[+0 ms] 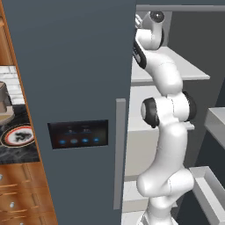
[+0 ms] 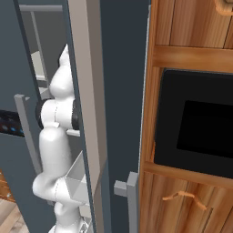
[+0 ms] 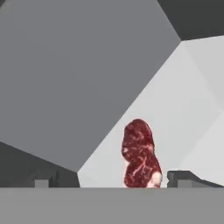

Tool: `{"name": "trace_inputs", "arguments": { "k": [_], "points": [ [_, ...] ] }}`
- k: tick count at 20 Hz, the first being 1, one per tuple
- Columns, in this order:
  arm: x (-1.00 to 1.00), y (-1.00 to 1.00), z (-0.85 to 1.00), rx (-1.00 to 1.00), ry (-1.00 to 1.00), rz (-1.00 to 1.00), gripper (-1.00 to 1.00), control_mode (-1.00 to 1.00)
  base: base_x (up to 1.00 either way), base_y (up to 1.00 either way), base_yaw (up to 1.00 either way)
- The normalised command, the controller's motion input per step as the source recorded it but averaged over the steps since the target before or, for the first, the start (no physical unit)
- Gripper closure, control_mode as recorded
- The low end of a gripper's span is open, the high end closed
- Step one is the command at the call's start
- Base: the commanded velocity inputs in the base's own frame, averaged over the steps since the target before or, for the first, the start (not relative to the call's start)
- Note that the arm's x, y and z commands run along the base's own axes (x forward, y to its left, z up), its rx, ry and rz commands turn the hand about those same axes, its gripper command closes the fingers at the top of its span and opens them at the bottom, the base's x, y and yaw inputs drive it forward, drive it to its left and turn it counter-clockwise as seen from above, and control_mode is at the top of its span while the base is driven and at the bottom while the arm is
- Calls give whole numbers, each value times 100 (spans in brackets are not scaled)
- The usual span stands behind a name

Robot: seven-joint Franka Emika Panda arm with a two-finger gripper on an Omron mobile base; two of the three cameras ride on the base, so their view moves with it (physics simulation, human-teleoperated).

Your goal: Place the steak on the counter behind the older steak on the same shelf of the fridge to maintain FIFO order. Close the fridge door when finished.

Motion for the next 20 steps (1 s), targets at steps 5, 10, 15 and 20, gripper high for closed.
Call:
{"name": "trace_inputs", "arguments": {
  "k": [5,10,15,20],
  "points": [
    [-100,24,-17,-1,-1,0,-100,-100,0,0,0],
    [-100,5,-14,0,-9,0,-100,-100,0,0,0],
    [-100,0,13,0,-14,-2,-100,-100,0,0,0],
    [-100,13,0,0,-1,-3,-100,-100,0,0,0]
  ]
}}
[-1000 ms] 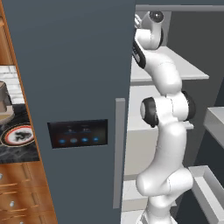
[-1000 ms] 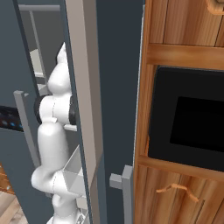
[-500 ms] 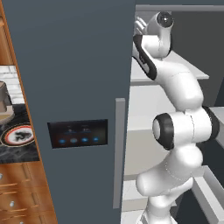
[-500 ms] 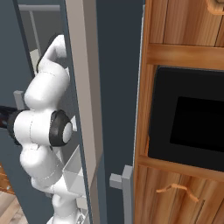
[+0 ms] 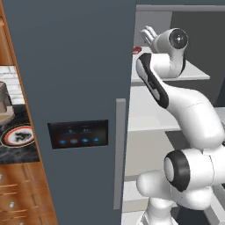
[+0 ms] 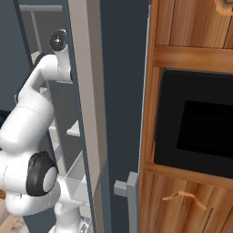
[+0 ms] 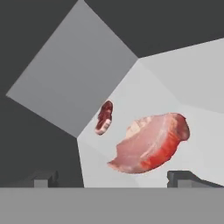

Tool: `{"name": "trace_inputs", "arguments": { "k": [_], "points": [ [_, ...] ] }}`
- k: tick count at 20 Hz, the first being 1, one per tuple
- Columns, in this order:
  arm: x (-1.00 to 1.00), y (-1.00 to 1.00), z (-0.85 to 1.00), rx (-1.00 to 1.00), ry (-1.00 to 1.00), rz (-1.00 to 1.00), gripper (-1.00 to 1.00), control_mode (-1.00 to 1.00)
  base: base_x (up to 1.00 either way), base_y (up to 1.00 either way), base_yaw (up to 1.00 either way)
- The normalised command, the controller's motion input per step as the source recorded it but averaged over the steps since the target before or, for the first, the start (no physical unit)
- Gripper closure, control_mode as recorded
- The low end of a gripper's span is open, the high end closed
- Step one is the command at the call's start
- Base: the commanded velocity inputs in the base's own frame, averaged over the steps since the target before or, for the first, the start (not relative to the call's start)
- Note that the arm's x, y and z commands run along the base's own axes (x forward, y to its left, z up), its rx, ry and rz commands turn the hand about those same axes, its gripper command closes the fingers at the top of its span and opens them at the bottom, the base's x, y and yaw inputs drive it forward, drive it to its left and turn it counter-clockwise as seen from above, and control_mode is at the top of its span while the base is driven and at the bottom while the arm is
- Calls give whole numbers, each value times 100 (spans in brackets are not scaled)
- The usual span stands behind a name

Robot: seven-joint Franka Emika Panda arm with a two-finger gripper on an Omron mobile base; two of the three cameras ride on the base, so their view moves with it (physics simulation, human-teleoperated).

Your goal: Place the steak on the counter behind the older steak on the same shelf of the fridge to maintain FIFO order. Close the fridge door when finished.

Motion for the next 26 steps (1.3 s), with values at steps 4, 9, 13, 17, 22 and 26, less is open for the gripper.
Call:
{"name": "trace_inputs", "arguments": {
  "k": [4,9,13,17,22,26],
  "points": [
    [-100,14,1,0,0,-4,-100,-100,0,0,0],
    [-100,12,2,1,0,-5,-100,-100,0,0,0],
    [-100,0,8,3,0,-3,-100,-100,0,0,0],
    [-100,2,1,1,3,-1,-100,-100,0,0,0],
    [-96,10,-2,0,7,0,-100,-100,0,0,0],
    [-23,20,-21,-1,13,0,-100,-100,0,0,0]
  ]
}}
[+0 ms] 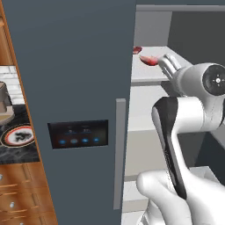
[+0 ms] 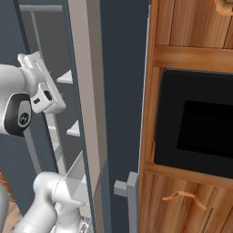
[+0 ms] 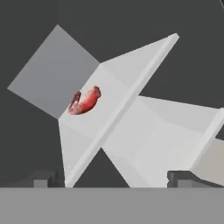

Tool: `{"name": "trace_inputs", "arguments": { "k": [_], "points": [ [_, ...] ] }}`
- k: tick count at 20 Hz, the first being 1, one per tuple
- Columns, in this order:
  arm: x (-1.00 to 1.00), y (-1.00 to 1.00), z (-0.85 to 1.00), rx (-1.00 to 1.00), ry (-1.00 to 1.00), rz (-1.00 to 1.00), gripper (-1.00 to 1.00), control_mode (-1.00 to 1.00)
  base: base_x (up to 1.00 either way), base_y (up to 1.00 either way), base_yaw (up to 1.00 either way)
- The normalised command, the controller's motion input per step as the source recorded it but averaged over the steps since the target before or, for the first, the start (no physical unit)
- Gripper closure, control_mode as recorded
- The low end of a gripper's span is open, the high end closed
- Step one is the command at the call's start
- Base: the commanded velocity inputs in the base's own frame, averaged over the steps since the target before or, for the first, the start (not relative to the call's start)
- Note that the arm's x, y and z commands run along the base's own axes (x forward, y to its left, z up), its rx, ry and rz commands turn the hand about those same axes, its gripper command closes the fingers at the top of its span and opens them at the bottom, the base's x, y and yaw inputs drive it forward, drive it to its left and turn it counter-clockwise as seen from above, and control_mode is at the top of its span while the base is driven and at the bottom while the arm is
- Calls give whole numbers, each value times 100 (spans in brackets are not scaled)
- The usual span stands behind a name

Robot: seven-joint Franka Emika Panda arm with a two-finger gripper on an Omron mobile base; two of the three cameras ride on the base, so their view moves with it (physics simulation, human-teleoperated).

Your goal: Place the steak on the counter behind the older steak on the same shelf of the fridge to maintain FIFO order. Close the fridge door when finished.

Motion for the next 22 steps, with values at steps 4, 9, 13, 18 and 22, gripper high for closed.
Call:
{"name": "trace_inputs", "arguments": {
  "k": [4,9,13,18,22],
  "points": [
    [-37,0,-40,-1,0,0,-100,-100,0,0,0],
    [-100,15,-39,0,-3,-4,-100,-100,0,0,0],
    [0,0,0,0,0,0,-100,100,-100,37,-5],
    [0,0,0,0,0,0,-100,100,-100,5,-15],
    [0,0,0,0,0,0,-100,100,-100,-44,-17]
  ]
}}
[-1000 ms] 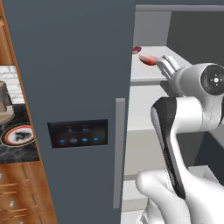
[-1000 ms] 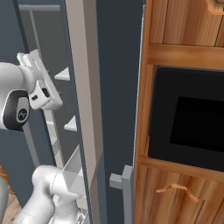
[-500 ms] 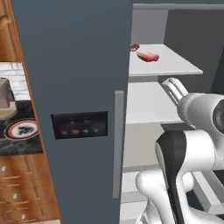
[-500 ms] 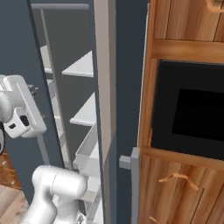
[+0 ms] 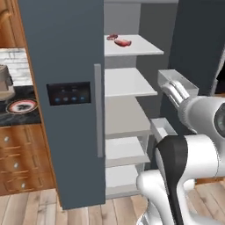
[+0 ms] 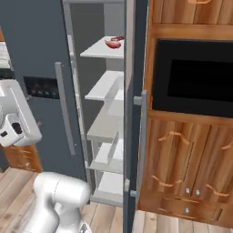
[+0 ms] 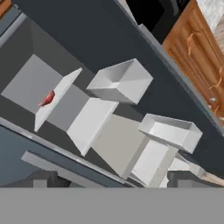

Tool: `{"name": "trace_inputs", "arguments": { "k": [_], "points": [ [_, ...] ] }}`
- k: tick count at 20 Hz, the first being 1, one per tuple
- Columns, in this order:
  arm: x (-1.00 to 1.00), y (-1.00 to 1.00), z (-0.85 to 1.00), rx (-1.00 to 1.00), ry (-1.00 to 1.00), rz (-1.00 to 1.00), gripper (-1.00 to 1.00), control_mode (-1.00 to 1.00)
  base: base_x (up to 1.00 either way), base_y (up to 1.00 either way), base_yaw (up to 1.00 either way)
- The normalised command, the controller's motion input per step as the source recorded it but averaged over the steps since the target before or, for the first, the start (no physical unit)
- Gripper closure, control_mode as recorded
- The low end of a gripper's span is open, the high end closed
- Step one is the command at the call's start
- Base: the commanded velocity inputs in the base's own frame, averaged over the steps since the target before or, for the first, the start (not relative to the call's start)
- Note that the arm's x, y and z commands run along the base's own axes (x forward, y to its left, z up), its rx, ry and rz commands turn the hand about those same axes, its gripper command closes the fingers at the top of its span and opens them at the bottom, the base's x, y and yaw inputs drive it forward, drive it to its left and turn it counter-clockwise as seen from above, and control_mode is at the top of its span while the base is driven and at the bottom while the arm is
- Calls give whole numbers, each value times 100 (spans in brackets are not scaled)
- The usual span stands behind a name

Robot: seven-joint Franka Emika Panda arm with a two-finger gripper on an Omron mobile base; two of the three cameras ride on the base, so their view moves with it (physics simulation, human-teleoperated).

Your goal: Place the steak on the counter behind the older steak on the same shelf of the fridge to maintain FIFO order. Close the fridge door when finished.

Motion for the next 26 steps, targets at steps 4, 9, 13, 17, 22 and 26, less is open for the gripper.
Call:
{"name": "trace_inputs", "arguments": {
  "k": [4,9,13,17,22,26],
  "points": [
    [0,0,0,0,0,0,-100,100,-96,-90,-7],
    [0,0,0,0,0,0,-100,100,-26,-100,3],
    [0,0,0,0,0,0,-100,100,2,-100,17],
    [0,0,0,0,0,0,-100,100,30,-96,32],
    [0,0,0,0,0,0,-100,100,90,-57,46],
    [0,0,0,0,0,0,-100,100,100,-39,47]
  ]
}}
